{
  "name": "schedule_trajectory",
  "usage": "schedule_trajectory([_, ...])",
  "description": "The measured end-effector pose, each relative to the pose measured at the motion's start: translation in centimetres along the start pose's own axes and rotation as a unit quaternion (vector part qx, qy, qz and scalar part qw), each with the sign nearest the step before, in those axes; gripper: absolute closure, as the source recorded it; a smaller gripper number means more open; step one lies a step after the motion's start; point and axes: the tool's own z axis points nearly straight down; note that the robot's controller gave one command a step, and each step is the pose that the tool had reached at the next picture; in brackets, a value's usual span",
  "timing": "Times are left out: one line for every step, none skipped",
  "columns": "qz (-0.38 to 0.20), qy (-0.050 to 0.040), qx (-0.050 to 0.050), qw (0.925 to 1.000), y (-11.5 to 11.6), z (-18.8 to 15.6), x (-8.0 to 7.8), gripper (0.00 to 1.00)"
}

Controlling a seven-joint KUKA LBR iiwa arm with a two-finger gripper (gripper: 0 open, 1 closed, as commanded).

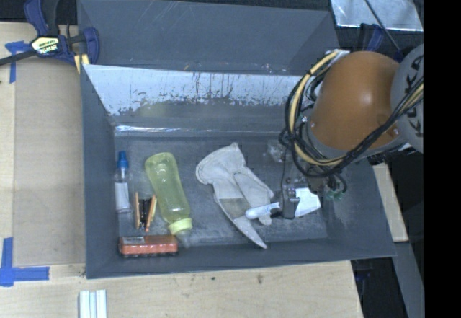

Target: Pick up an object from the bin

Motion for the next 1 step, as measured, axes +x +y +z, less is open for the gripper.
schedule_trajectory([0.000,-0.0042,0.000,1.0000,-0.01,-0.45,-0.16,0.00])
